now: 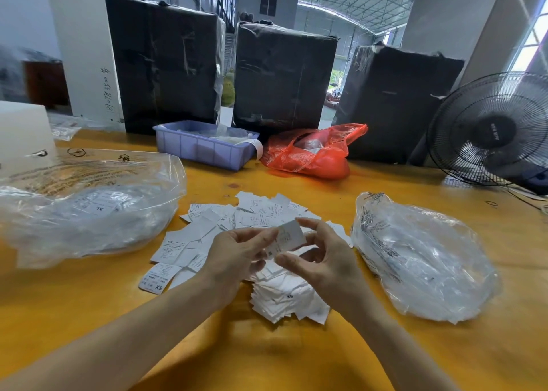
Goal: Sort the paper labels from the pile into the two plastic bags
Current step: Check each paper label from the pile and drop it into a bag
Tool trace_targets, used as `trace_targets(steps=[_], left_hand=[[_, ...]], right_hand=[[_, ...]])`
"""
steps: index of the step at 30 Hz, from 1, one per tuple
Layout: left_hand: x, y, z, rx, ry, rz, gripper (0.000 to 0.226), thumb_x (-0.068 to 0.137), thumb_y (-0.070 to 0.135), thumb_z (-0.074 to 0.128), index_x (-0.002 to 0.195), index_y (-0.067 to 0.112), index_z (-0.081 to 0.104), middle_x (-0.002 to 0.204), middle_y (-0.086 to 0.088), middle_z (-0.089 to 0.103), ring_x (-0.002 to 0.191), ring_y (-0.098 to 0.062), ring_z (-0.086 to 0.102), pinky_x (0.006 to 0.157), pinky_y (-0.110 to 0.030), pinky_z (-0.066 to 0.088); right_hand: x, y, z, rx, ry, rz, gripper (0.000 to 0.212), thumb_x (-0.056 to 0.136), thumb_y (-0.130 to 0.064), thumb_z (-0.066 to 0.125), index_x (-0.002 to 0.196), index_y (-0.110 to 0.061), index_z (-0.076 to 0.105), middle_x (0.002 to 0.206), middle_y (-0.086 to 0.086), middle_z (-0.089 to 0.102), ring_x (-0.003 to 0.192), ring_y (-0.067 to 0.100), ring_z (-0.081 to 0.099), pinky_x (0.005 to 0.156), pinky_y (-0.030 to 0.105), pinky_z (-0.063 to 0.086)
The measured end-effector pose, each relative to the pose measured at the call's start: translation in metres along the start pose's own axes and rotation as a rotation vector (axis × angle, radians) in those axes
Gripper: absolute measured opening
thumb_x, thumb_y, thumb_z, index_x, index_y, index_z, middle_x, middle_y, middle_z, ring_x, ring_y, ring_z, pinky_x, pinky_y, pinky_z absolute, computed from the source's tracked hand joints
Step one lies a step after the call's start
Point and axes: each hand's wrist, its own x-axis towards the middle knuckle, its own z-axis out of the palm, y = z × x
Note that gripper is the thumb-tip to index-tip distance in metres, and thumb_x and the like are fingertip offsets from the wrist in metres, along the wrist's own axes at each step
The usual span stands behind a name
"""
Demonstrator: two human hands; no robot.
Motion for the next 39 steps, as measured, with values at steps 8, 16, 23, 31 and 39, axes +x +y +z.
trace_targets(steps=[8, 16, 23, 31, 39], left_hand=[[-0.004, -0.003, 0.005, -0.111, 0.002, 0.012, 0.033, 0.063, 0.021, 0.073, 0.089, 0.001, 0.072, 0.085, -0.013, 0.072, 0.074, -0.021, 0.069, 0.061, -0.028, 0.057], [-0.003, -0.003, 0.002, 0.056, -0.006, 0.012, 0.026, 0.063, 0.032, 0.073, 0.076, 0.01, 0.074, 0.071, -0.004, 0.071, 0.063, -0.009, 0.065, 0.055, -0.021, 0.047], [-0.004, -0.004, 0.0, 0.082, -0.023, 0.015, 0.023, 0.06, 0.031, 0.075, 0.071, 0.01, 0.076, 0.067, -0.008, 0.069, 0.054, -0.011, 0.057, 0.05, -0.022, 0.039], [-0.002, -0.006, -0.002, 0.093, -0.087, 0.005, 0.022, 0.058, 0.026, 0.076, 0.072, 0.009, 0.078, 0.079, -0.014, 0.073, 0.069, -0.021, 0.07, 0.062, -0.03, 0.054], [-0.002, -0.007, -0.002, 0.118, -0.076, 0.021, 0.023, 0.063, 0.029, 0.074, 0.075, 0.01, 0.078, 0.082, -0.011, 0.074, 0.074, -0.02, 0.072, 0.056, -0.023, 0.053]], right_hand=[[-0.005, 0.004, 0.018, -0.031, -0.018, -0.116, 0.054, 0.083, -0.012, 0.071, 0.113, -0.049, 0.046, 0.081, -0.002, 0.069, 0.077, 0.013, 0.068, 0.079, 0.031, 0.055], [0.001, 0.009, 0.006, 0.033, 0.119, -0.086, 0.032, 0.085, -0.001, 0.066, 0.116, -0.012, 0.065, 0.078, 0.005, 0.07, 0.067, 0.015, 0.068, 0.072, 0.033, 0.058], [0.001, 0.01, 0.007, 0.037, 0.118, -0.092, 0.031, 0.082, -0.006, 0.071, 0.104, -0.027, 0.066, 0.072, 0.004, 0.067, 0.066, 0.017, 0.068, 0.071, 0.036, 0.058], [0.001, 0.006, 0.001, 0.085, 0.039, -0.063, 0.023, 0.079, -0.008, 0.074, 0.085, -0.03, 0.068, 0.081, 0.006, 0.07, 0.068, 0.017, 0.067, 0.068, 0.035, 0.058], [0.003, 0.006, -0.003, 0.237, 0.049, 0.047, 0.008, 0.081, -0.003, 0.071, 0.077, -0.009, 0.07, 0.068, 0.005, 0.068, 0.06, 0.008, 0.063, 0.057, 0.017, 0.048]])
